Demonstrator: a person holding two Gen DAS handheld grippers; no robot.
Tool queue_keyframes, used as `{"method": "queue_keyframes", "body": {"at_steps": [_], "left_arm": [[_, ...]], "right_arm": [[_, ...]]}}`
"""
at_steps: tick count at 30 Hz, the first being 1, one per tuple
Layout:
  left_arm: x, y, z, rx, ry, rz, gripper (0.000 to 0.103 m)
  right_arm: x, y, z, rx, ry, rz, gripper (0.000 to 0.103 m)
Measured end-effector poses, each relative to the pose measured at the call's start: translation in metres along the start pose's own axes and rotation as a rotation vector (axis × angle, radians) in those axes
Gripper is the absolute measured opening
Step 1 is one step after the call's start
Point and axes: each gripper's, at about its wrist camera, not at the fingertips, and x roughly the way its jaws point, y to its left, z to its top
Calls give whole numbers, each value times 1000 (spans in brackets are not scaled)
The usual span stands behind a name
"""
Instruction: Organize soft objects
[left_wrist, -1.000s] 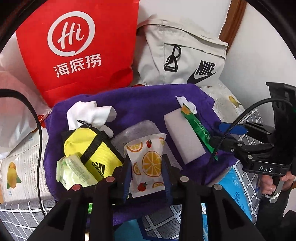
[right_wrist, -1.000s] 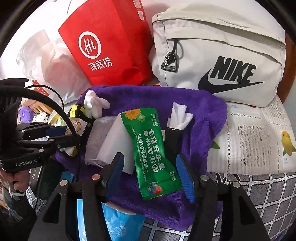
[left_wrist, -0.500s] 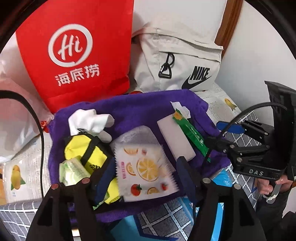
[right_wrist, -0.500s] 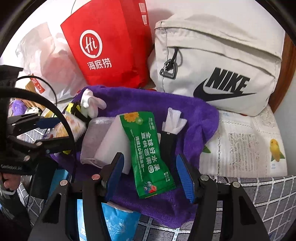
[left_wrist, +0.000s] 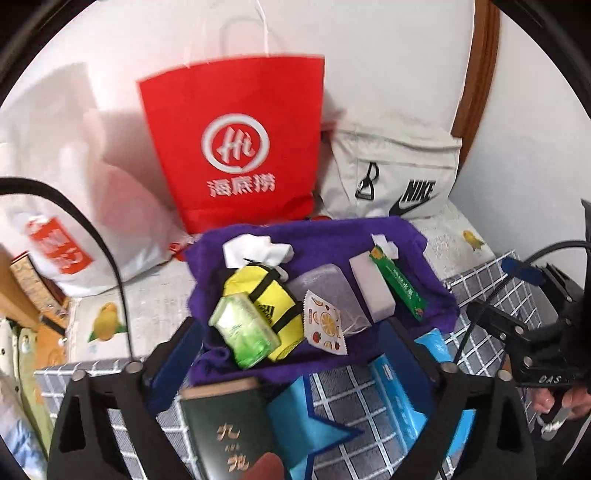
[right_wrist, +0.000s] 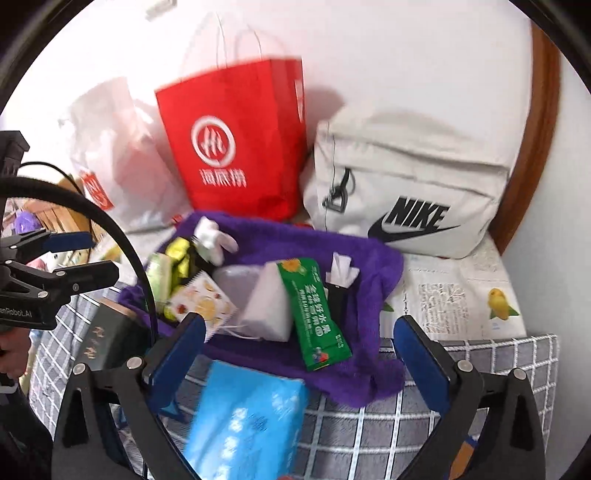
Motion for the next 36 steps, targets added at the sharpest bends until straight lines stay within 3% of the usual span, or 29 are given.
{"method": "queue_keyframes", "body": {"at_steps": [7, 12, 19, 36], "left_arm": [[-62, -6, -32, -53, -92, 1, 103], [-84, -13, -60, -106, -110, 11, 103], [-93, -16, -93, -185, -95, 82, 103], [-106, -30, -107, -143, -92, 115, 103]], "right_arm": [[-53, 11, -19, 106, -37, 12, 103], [-80, 17, -38, 162, -22, 22, 103], [-98, 39, -51, 115, -5, -26, 103], [-114, 43, -61, 106, -14, -74, 103]]}}
